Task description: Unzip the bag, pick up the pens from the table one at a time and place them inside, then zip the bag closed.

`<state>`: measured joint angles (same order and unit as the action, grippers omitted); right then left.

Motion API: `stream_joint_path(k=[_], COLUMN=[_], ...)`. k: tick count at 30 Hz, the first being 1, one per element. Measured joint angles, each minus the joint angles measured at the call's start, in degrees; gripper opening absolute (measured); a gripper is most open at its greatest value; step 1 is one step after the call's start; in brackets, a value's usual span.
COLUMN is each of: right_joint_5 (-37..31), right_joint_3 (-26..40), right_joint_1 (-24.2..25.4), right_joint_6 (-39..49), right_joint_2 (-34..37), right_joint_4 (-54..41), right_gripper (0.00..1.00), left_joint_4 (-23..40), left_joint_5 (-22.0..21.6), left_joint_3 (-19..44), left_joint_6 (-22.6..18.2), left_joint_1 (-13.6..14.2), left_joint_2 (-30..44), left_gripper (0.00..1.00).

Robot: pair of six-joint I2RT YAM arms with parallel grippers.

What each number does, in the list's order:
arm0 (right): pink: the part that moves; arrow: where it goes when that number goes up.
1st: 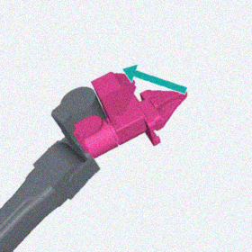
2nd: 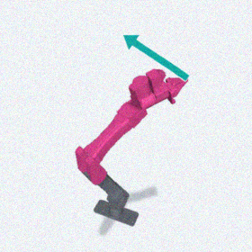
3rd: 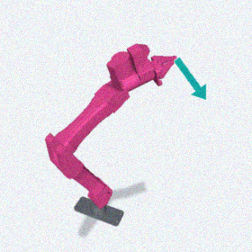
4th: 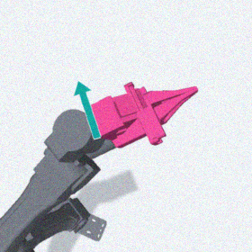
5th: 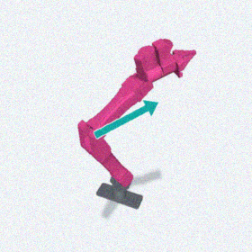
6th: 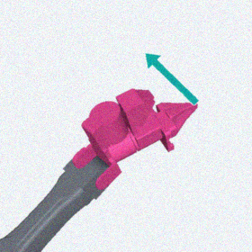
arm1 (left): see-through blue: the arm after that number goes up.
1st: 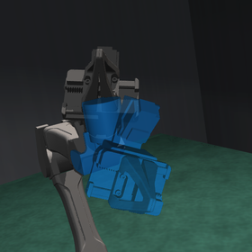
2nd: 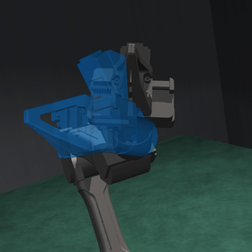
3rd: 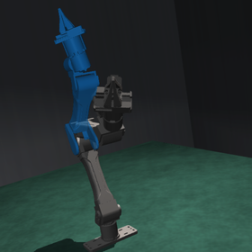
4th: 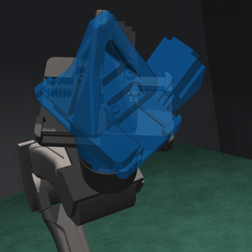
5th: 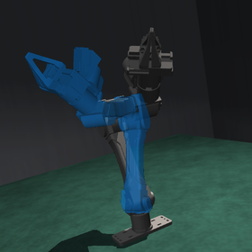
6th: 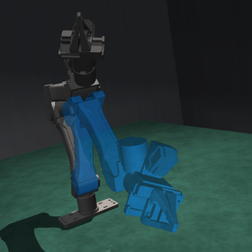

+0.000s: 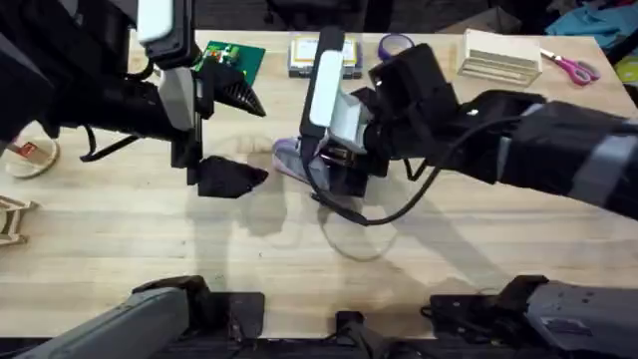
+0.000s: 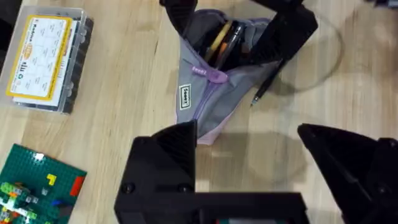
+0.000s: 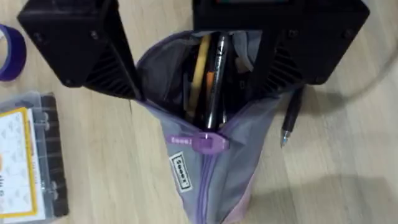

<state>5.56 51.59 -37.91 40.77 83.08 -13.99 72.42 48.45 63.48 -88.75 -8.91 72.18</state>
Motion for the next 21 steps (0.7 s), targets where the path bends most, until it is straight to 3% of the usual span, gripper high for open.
stream_joint_path(k=[6,7,15,18,21], right_joint_5=[0.09,0.17,0.28,0.73,0.94], right_joint_3=[0.02,0.00,0.00,0.00,0.01], right_joint_1=[-0.07,-0.07,-0.22,-2.29,-3.36], right_joint_6=[-3.89,-5.52,-12.30,-22.32,-26.51], right_joint_2=[-6.11,-9.55,-16.42,-20.89,-21.98], right_joint_4=[-1.28,-4.16,-13.51,-18.93,-20.66], right_gripper=[0.997,0.998,0.998,0.998,0.998], left_joint_4=[0.00,0.02,0.00,0.02,0.00], left_joint_5=[0.00,0.00,0.00,0.00,0.00], left_joint_3=[0.00,0.00,0.00,0.01,0.01], left_joint_6=[0.00,0.00,0.00,0.00,0.00], left_joint_1=[0.00,0.00,0.00,0.00,0.01], left_joint_2=[0.00,0.00,0.00,0.00,0.00], left_gripper=[0.993,0.993,0.993,0.993,0.993])
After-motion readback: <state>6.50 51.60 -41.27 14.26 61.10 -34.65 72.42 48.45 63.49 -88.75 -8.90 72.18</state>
